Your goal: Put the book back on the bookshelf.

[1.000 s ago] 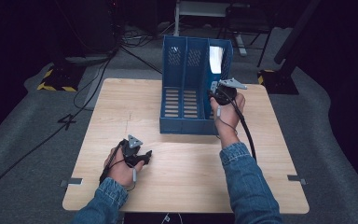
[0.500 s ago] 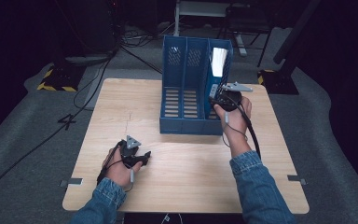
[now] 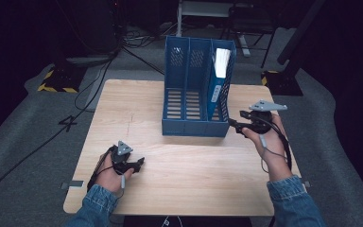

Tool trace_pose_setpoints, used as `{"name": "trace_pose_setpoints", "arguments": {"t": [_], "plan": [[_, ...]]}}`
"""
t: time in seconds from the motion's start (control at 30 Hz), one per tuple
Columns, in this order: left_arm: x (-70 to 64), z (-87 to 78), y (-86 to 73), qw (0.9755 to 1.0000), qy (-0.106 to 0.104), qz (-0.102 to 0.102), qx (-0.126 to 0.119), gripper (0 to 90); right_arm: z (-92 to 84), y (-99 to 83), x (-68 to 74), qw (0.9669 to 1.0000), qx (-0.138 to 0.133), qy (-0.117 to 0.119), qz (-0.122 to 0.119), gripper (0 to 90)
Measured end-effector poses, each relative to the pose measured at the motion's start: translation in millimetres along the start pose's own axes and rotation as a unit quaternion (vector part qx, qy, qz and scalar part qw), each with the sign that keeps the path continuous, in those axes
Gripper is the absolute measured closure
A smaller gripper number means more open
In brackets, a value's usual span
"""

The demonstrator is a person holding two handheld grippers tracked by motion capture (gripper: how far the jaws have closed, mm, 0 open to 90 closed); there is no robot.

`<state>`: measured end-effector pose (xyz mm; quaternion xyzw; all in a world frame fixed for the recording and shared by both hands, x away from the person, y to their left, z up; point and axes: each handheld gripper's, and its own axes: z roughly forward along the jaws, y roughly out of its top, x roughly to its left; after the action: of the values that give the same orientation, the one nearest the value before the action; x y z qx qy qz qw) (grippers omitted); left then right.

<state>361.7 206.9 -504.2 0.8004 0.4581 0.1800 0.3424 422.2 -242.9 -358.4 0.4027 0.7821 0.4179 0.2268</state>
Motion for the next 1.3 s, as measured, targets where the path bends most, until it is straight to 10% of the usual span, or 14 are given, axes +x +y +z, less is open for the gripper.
{"name": "trace_pose_setpoints", "arguments": {"t": [0.43,1.03,1.3], "plan": [[0.7,-0.4,-0.4,1.0000,-0.004,0.002,0.002,28.6,-31.2,-80.0,-24.2,0.9967,0.066,0.041,0.023,34.0],[1.6,1.7,1.7,1.0000,-0.005,0.005,0.003,27.5,-12.6,-160.4,-59.5,0.9864,0.150,0.001,0.067,33.1],[1.5,2.3,2.4,0.9999,-0.007,0.006,0.004,27.1,-5.2,-172.1,-57.3,0.9935,0.113,-0.004,0.010,14.1]]}}
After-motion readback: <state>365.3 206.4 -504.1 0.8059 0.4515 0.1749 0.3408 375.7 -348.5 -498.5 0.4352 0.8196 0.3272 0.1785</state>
